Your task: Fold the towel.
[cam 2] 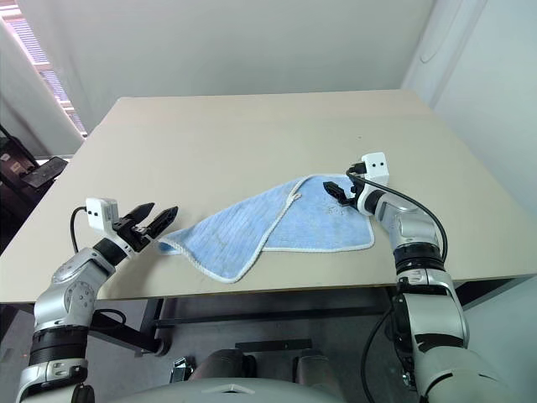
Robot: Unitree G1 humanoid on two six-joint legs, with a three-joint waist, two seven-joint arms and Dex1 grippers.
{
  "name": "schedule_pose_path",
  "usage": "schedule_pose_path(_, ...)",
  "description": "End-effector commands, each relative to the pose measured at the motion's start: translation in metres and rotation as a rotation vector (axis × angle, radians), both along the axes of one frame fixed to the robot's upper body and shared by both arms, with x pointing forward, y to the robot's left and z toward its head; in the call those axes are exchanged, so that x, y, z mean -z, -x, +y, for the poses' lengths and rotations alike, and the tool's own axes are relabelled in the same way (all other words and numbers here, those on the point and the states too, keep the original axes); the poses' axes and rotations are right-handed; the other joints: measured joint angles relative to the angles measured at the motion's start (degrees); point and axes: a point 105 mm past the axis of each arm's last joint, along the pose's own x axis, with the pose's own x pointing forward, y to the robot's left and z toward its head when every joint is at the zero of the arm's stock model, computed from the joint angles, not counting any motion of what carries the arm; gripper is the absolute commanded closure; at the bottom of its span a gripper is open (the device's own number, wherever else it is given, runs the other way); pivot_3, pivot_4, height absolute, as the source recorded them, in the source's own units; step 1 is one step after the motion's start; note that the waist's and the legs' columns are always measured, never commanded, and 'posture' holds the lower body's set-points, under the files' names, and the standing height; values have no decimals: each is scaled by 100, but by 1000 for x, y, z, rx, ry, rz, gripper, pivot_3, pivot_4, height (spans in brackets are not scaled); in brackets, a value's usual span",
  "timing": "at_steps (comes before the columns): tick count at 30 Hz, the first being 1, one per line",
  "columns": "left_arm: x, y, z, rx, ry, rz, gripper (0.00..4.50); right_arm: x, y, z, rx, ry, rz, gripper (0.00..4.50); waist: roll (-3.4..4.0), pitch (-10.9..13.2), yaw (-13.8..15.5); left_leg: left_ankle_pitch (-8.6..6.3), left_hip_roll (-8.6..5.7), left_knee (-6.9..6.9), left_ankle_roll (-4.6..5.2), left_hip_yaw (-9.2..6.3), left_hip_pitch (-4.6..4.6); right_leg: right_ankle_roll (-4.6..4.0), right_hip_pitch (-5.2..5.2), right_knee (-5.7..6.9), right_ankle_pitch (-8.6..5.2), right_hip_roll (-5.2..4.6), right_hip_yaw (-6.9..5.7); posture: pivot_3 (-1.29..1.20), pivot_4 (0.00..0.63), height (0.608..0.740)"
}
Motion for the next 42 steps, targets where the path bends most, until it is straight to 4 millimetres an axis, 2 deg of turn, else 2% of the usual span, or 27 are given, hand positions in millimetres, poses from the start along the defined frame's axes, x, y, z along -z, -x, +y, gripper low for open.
schedule_pose_path(1, -20, -7, -17, 102, -31, -57, 42, -24, -10, -14, 32, 41, -55, 0, 0, 0, 7, 0, 0, 0, -1, 0, 0, 0, 1, 0, 0, 0, 0, 0, 0, 736)
schedule_pose_path(4, -20, -21, -30, 152, -42, -60, 42, -23, -17, -31, 120, 40, -54, 0, 2, 0, 19, 0, -1, 5, -9, 0, 2, -8, 8, -1, 4, 0, -4, 0, 0, 736)
schedule_pose_path(8, -20, -34, -47, 201, -25, -59, 42, -10, -20, -43, 193, 77, -18, 0, 2, -1, -9, 6, -2, 7, -13, -1, 11, -17, 15, -1, 9, 0, -9, 0, 0, 736)
schedule_pose_path(12, -26, -43, -52, 221, -19, -84, 42, 6, -22, -30, 194, 67, 36, 0, 2, -1, -48, 16, 0, -5, -4, -1, 10, -16, 6, 0, 10, 1, -10, 0, 0, 736)
schedule_pose_path(15, -31, -45, -52, 211, 7, -99, 42, 10, -25, -23, 203, 77, 47, 0, 3, 0, -120, 19, 3, -7, -7, -4, 9, -15, 1, 6, 10, 1, -21, 0, 0, 736)
schedule_pose_path(25, -26, -29, -48, 181, -6, -97, 42, 15, -33, -2, 239, 134, 76, 0, 5, -2, -172, 22, 3, 0, -12, -11, 13, -16, 7, 17, 11, 0, -31, 0, 0, 736)
schedule_pose_path(28, -27, -25, -44, 153, -7, -100, 0, 18, -34, 6, 233, 156, 84, 588, 5, -2, -167, 23, 3, 0, -15, -12, 13, -16, 7, 17, 11, 0, -33, 0, 0, 736)
schedule_pose_path(30, -29, -23, -40, 135, -7, -103, 0, 18, -35, 7, 241, 161, 85, 1191, 5, -2, -166, 25, 3, 1, -18, -15, 13, -17, 8, 18, 11, 0, -38, 0, 0, 736)
schedule_pose_path(35, -27, -20, -35, 109, -16, -102, 0, 13, -37, 5, 267, 164, 70, 3095, 7, -3, -160, 27, 2, 1, -21, -18, 14, -19, 9, 20, 12, 0, -43, 0, 0, 736)
schedule_pose_path(39, -25, -17, -32, 96, -27, -98, 0, 5, -39, -5, 294, 170, 54, 4493, 7, -2, -160, 27, 2, -1, -21, -18, 13, -19, 8, 20, 12, 0, -44, 0, 0, 736)
schedule_pose_path(42, -25, -13, -30, 98, -39, -96, 0, 1, -39, -12, 297, 164, 52, 4493, 8, -2, -162, 27, 2, -1, -21, -19, 13, -19, 8, 19, 12, 0, -46, 0, 0, 736)
